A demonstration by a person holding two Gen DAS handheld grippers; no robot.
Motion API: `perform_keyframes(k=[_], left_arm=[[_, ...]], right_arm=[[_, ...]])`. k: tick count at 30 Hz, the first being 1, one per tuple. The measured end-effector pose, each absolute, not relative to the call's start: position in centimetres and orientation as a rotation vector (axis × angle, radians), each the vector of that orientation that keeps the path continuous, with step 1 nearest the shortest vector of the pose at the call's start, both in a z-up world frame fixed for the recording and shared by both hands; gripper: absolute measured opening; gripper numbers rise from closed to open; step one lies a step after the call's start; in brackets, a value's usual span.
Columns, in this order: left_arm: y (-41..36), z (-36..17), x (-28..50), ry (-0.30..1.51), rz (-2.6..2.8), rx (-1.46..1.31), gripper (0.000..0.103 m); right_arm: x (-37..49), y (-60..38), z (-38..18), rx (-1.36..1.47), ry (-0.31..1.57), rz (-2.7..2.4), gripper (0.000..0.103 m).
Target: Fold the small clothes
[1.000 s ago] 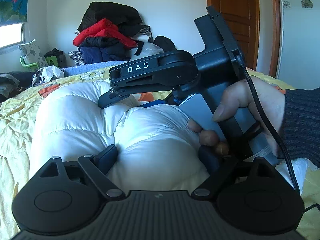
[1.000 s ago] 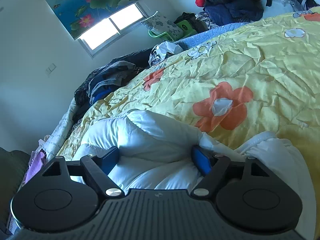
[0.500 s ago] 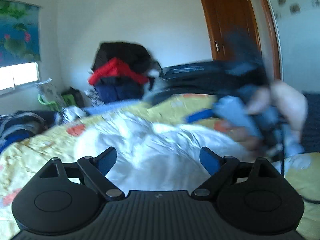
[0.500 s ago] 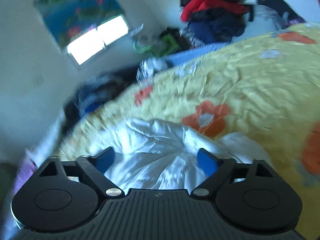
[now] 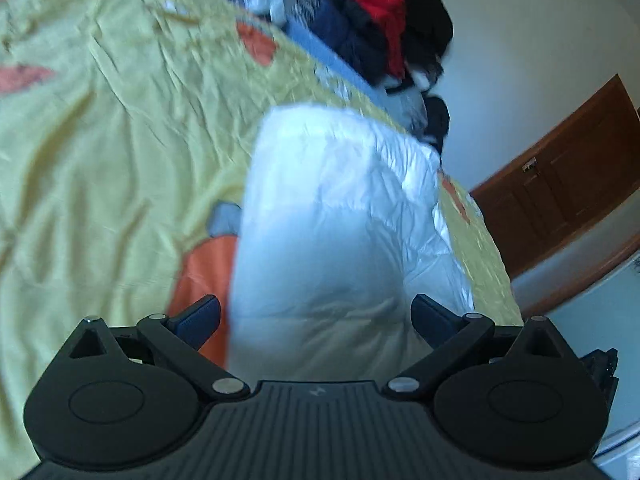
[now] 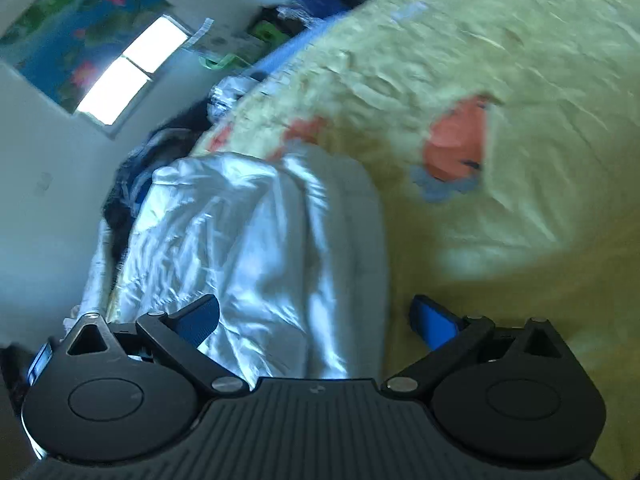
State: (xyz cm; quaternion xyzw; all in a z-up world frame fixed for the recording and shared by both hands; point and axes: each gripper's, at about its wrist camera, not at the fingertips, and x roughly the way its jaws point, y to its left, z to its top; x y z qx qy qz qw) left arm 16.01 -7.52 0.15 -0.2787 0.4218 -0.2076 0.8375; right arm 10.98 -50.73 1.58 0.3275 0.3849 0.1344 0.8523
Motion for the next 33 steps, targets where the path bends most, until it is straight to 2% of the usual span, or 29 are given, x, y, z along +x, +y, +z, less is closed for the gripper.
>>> perform_keyframes(k=[1, 2, 4, 5, 7, 8, 9, 12, 17, 19, 21, 23, 25, 26, 28, 30, 33], left_arm=[[-7.7, -0.3, 16.4, 0.915, -0.447, -0.602, 0.100], [-8.0, -0.8, 16.8, 0.929, -0.457, -0.623, 0.098], [-8.2, -0.8, 17.1, 0.927, -0.462, -0.644, 0.088], [-8.2, -0.7, 17.1, 0.922, -0.460, -0.644, 0.085], [-7.7, -0.5, 16.6, 0.910, -0.462, -0.649, 0.069], [-7.3, -0.2, 16.4, 0.901, -0.463, -0.652, 0.066], [-6.7, 0.2, 16.2, 0.892, -0.458, -0.655, 0.062], [-4.4, 2.2, 15.5, 0.834, -0.421, -0.633, 0.062], [0.4, 2.6, 15.6, 0.824, -0.314, -0.617, 0.064], [1.8, 1.2, 16.0, 0.847, -0.292, -0.640, 0.070], [2.4, 0.1, 15.9, 0.847, -0.295, -0.671, 0.076], [2.6, 0.2, 14.9, 0.835, -0.295, -0.697, 0.076], [3.2, 0.8, 13.8, 0.812, -0.308, -0.716, 0.075], [3.4, 1.1, 13.2, 0.795, -0.316, -0.723, 0.076], [3.9, 1.7, 11.2, 0.763, -0.336, -0.728, 0.083], [4.3, 1.7, 9.5, 0.751, -0.346, -0.718, 0.084], [4.6, 1.5, 7.6, 0.766, -0.365, -0.715, 0.084]], right_arm=[[11.4, -50.4, 1.5, 0.690, 0.812, 0.298, 0.100], [11.7, -50.1, 1.4, 0.702, 0.813, 0.314, 0.094], [12.7, -49.3, 0.8, 0.746, 0.839, 0.378, 0.074], [13.0, -48.8, 0.6, 0.745, 0.851, 0.393, 0.067], [13.5, -47.9, 0.6, 0.730, 0.849, 0.413, 0.060], [13.8, -47.6, 0.6, 0.742, 0.852, 0.436, 0.050], [13.9, -47.3, 0.7, 0.752, 0.850, 0.452, 0.048], [14.7, -45.6, 1.5, 0.715, 0.834, 0.490, 0.044], [16.7, -40.0, 2.5, 0.698, 0.825, 0.617, 0.043], [17.8, -38.0, 1.9, 0.689, 0.853, 0.630, 0.043], [18.5, -37.1, 0.9, 0.699, 0.869, 0.615, 0.054], [18.8, -37.3, 0.0, 0.757, 0.893, 0.598, 0.068], [18.1, -38.1, 0.0, 0.794, 0.891, 0.584, 0.071], [17.5, -38.7, 0.2, 0.802, 0.888, 0.571, 0.076], [16.1, -40.1, 0.7, 0.818, 0.873, 0.553, 0.081], [13.7, -41.5, 1.4, 0.832, 0.839, 0.550, 0.087], [11.1, -42.4, 1.6, 0.811, 0.855, 0.548, 0.088]])
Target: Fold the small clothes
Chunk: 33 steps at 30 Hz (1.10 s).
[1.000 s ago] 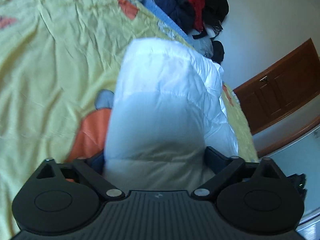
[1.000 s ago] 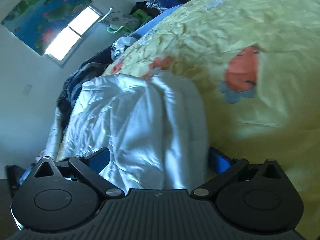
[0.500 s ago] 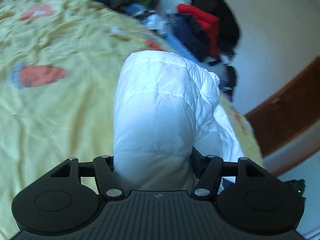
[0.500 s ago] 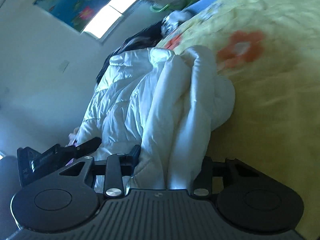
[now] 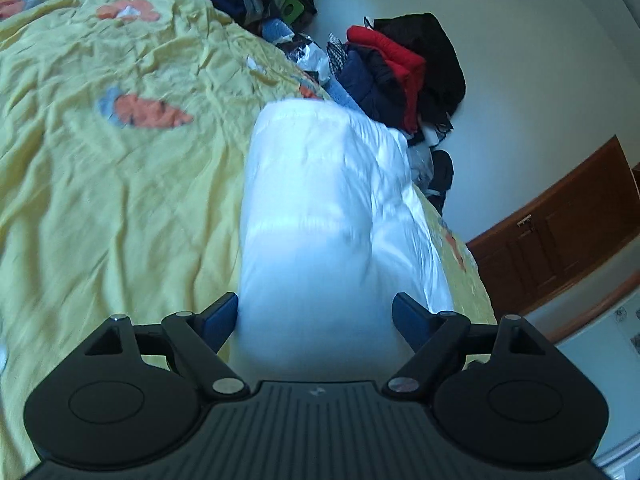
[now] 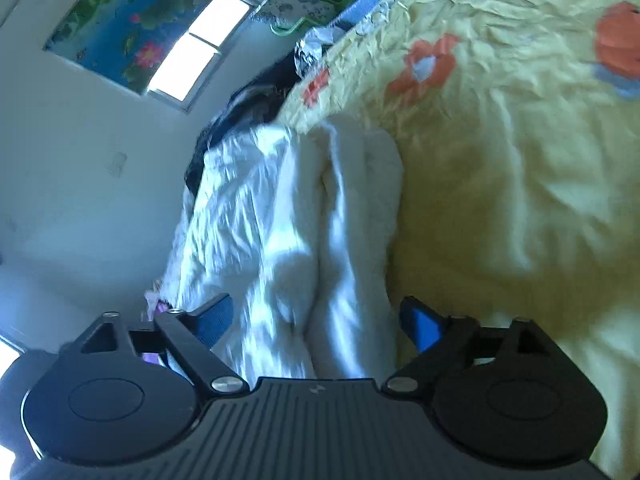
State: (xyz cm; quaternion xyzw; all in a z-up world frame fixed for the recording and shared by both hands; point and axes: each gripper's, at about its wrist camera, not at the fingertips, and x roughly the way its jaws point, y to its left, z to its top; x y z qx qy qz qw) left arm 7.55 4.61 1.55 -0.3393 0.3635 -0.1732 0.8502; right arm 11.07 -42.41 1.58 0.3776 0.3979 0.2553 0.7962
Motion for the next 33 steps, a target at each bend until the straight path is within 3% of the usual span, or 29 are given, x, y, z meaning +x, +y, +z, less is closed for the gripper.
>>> perform_keyframes(k=[5, 7, 8, 9, 10, 11, 15, 20, 24, 29, 33], left_arm=[[3.8, 0.9, 6.4, 0.787, -0.394, -0.670, 0.089], [3.6, 0.5, 6.6, 0.816, -0.397, -0.676, 0.089], [3.6, 0.4, 6.8, 0.826, -0.396, -0.676, 0.089], [3.6, 0.4, 7.0, 0.835, -0.391, -0.674, 0.083], [3.5, 0.6, 7.5, 0.848, -0.384, -0.652, 0.067], [3.5, 0.8, 8.2, 0.864, -0.372, -0.627, 0.060], [4.1, 0.8, 10.7, 0.916, -0.365, -0.609, 0.058], [4.2, -0.4, 9.6, 0.879, -0.336, -0.607, 0.074], [5.7, 2.3, 6.0, 0.789, -0.305, -0.614, 0.074], [5.7, 7.4, 4.0, 0.614, -0.241, -0.482, 0.074], [1.6, 9.3, 9.1, 0.542, -0.080, -0.291, 0.074]], right_arm=[[9.7, -39.9, 0.6, 0.732, 0.910, 0.617, 0.086], [9.2, -38.7, 0.6, 0.689, 0.885, 0.626, 0.079], [9.3, -38.2, 0.5, 0.683, 0.893, 0.627, 0.067], [9.5, -37.7, 0.4, 0.688, 0.909, 0.633, 0.051], [9.8, -37.3, 0.3, 0.692, 0.921, 0.644, 0.047], [10.0, -36.8, 0.4, 0.682, 0.924, 0.657, 0.044], [11.0, -35.8, 1.0, 0.607, 0.926, 0.670, 0.037], [10.9, -36.8, -0.8, 0.726, 0.945, 0.667, 0.043], [9.1, -39.1, 0.0, 0.788, 0.946, 0.620, 0.065], [8.0, -44.1, 4.2, 0.787, 0.748, 0.497, 0.064], [11.3, -43.6, 8.8, 0.783, 0.609, 0.509, 0.064]])
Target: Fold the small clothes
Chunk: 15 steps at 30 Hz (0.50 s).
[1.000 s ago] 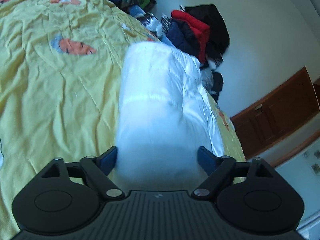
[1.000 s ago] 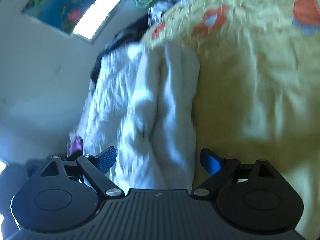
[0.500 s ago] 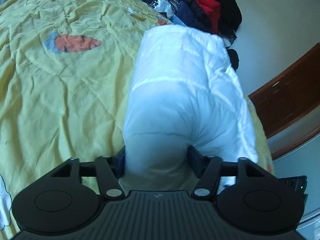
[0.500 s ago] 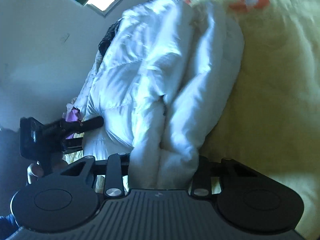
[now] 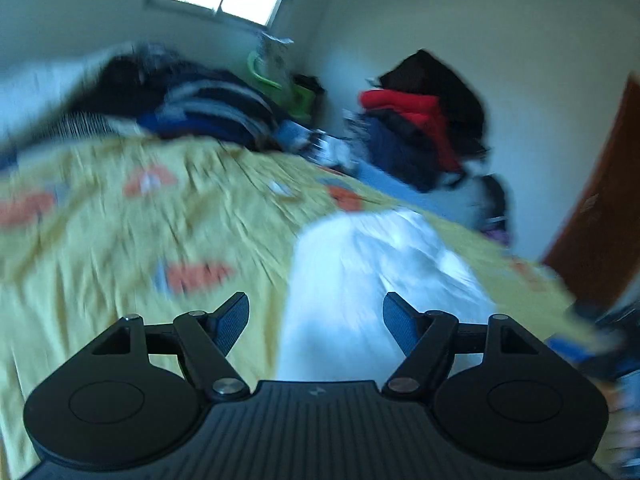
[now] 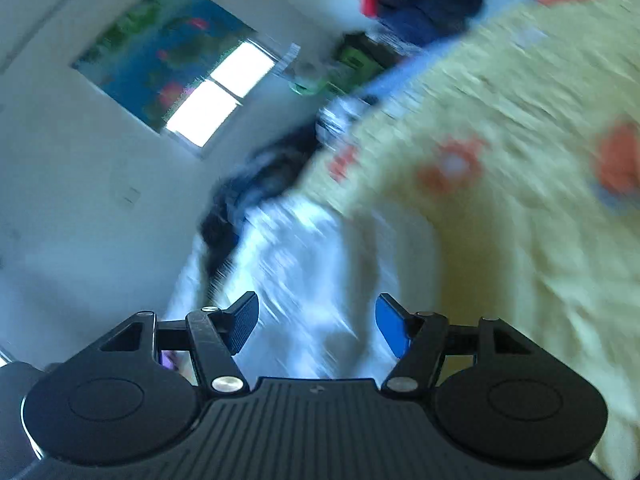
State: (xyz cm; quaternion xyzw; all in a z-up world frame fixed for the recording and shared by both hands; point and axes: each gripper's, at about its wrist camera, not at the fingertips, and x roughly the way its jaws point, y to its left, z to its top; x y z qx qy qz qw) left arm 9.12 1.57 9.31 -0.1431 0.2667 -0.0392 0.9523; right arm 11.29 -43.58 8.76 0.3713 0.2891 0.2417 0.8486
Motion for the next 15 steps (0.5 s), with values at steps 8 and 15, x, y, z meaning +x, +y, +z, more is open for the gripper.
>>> perform_keyframes(k=[8, 15], left_arm=[[-5.2, 7.8, 22.0, 0.649, -0.068, -0.136, 0.073], [-4.5, 2.1, 26.6, 0.850, -0.087, -0.213, 0.093]], right_arm=[[23.5, -35.8, 8.9, 0.841, 0.652, 0.475, 0.074], [24.9, -34.7, 1.7, 0.879, 0.781, 0.416, 0.049]])
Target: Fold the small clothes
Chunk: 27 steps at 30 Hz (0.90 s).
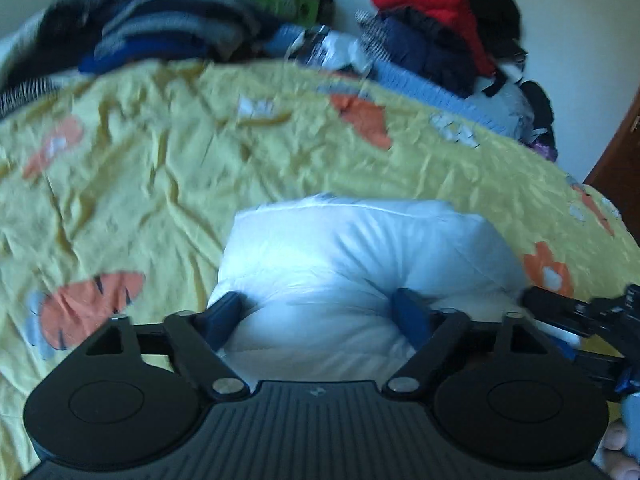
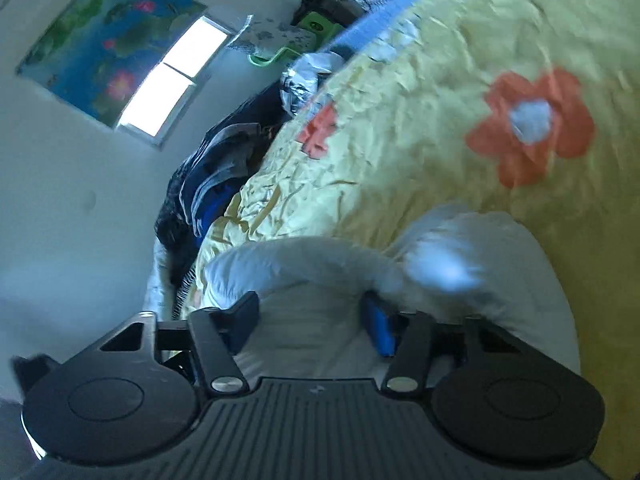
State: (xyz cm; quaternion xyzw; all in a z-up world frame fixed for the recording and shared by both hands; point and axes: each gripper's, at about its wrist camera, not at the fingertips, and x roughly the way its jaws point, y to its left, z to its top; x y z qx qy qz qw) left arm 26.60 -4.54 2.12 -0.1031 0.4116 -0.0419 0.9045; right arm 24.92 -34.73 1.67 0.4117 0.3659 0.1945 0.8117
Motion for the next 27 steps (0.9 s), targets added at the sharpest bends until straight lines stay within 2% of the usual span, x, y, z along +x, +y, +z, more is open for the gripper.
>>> perform_keyframes(k=[1, 3, 7, 9, 11, 14, 15, 17, 21, 24, 27], left_arm=[[-4.2, 1.4, 27.0, 0.865, -0.076, -0.227, 0.098], [-4.4, 0.9, 27.0, 0.871, -0.052, -0.238, 0.099], [-4.4, 2.1, 24.9, 0.808, -0.046, -0.238, 0.096], [-3.0, 3.9, 22.3, 0.758, -0.080, -0.314, 0.096], [-3.0, 5.6, 19.1, 0.699, -0.148, -0.323, 0.096], [-6.2, 7.0, 14.1, 0.613, -0.261, -0.129, 0.096], [-7.5, 6.8, 13.0, 0.605, -0.286, -0.060, 0.096], [-9.7, 5.6, 12.2, 0.620, -0.305, 0.041, 0.096], [-11.8, 3.1, 12.8, 0.643, -0.285, 0.135, 0.097], [-12.1, 1.6, 14.2, 0.669, -0.279, 0.136, 0.098], [-12.3, 1.0, 14.9, 0.684, -0.272, 0.138, 0.099]], right_arm=[[25.1, -35.0, 1.1, 0.906, 0.796, 0.412, 0.047], [25.4, -34.9, 0.6, 0.887, 0.804, 0.419, 0.038], [25.0, -33.3, 1.6, 0.730, 0.792, 0.408, 0.040], [24.9, -33.2, 2.9, 0.691, 0.796, 0.400, 0.050], [23.5, -34.1, 5.2, 0.679, 0.734, 0.408, 0.056], [21.8, -35.6, 8.4, 0.719, 0.636, 0.513, 0.071], [21.6, -35.7, 9.1, 0.745, 0.640, 0.560, 0.080], [21.7, -34.5, 10.1, 0.786, 0.705, 0.690, 0.092], [21.7, -30.0, 9.9, 0.656, 0.819, 0.799, 0.095], [23.0, -28.2, 6.5, 0.557, 0.936, 0.670, 0.089], [23.8, -28.6, 4.0, 0.583, 0.931, 0.660, 0.084]])
